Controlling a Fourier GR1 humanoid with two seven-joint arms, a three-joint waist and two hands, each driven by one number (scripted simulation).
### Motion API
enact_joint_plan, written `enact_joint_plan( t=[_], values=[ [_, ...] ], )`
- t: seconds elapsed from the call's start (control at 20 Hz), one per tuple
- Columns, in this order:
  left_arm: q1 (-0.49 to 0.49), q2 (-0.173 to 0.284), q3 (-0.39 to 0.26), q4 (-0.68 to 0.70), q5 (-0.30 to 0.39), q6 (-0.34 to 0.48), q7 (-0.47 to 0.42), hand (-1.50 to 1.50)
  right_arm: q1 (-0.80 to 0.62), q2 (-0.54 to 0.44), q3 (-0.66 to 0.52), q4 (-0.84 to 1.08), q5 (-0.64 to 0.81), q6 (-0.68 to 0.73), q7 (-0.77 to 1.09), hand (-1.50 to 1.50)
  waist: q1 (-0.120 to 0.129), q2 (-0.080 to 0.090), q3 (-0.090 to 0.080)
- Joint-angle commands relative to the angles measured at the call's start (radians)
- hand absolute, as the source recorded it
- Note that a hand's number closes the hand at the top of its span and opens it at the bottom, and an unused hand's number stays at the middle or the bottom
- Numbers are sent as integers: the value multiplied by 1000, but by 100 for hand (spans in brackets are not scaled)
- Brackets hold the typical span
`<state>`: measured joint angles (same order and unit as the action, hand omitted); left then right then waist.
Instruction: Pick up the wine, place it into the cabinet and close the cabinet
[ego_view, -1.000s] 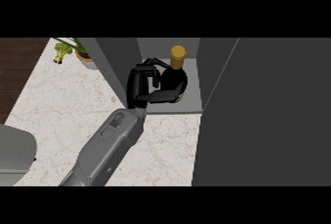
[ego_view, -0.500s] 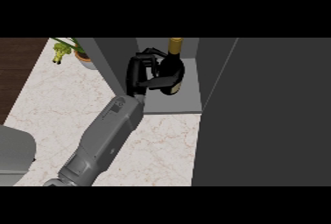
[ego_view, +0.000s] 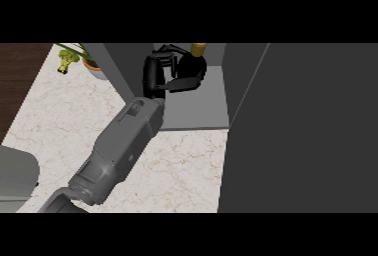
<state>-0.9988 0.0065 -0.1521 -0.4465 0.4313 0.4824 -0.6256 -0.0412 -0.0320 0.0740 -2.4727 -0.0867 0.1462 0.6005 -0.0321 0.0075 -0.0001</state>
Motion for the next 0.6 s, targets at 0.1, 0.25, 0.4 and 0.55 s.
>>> enact_joint_plan(
  t=[0.1,0.25,0.4,0.55],
  values=[
    [-99,11,66,119,-4,-7,-29,150,23,7,-10,-95,-94,0,40,-150,-7,3,0],
    [-103,-6,75,177,4,-14,-81,150,26,27,13,-22,-42,10,-41,-150,-14,6,0],
    [-134,-6,122,210,40,-8,-62,150,15,19,70,-90,-36,-5,59,-150,-24,8,-1],
    [-121,-6,166,202,86,-70,-70,150,-16,31,58,-58,-12,-27,54,-150,-16,7,-1]
  ],
)
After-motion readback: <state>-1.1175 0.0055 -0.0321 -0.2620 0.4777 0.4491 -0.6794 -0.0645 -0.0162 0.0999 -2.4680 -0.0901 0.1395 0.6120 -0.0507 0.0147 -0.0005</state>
